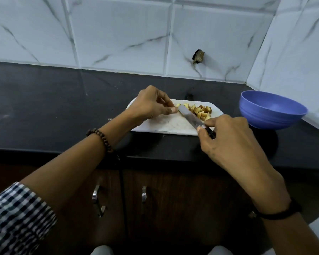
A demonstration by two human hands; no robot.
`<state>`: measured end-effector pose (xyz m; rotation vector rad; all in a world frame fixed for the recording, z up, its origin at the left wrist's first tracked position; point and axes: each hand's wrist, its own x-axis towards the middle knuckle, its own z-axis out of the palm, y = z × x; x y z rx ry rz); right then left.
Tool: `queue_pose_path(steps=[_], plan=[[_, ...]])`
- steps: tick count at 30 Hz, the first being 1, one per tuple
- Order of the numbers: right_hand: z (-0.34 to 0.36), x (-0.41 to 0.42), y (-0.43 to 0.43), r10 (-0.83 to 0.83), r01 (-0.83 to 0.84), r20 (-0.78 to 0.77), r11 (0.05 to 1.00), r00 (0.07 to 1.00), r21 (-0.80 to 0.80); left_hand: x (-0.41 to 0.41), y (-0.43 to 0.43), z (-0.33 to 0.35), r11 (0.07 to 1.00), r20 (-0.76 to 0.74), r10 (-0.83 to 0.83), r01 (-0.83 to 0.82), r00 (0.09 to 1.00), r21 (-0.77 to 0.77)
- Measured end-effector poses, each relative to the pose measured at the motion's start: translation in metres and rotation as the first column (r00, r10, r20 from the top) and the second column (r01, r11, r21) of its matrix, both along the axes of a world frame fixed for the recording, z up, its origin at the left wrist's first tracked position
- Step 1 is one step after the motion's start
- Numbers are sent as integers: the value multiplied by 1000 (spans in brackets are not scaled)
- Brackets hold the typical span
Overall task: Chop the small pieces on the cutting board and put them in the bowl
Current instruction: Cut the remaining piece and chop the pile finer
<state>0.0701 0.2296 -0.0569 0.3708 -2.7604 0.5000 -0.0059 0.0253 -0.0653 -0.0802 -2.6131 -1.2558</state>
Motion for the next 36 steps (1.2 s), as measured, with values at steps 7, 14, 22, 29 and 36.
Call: queue_pose_path(steps=[7, 14, 22, 29, 36], plan=[[-2, -5, -1, 38, -39, -21, 998, 999, -55, -6, 2, -4, 966, -97, 17, -42, 995, -256], [-3, -4, -18, 13, -13, -7, 1000, 1000, -12, -6, 5, -2, 934, -138, 85, -128, 987, -333], [7, 8, -19, 32, -56, 130, 981, 991, 185, -3, 6, -2, 914, -145, 121, -167, 982, -370], [23, 27, 13, 43, -54, 77, 986, 996, 158, -1, 4, -3, 916, -140, 111, -156, 984, -369], [15, 18, 12, 9, -5, -78, 998, 997, 58, 2, -9, 0, 932, -143, 82, -126, 986, -339]])
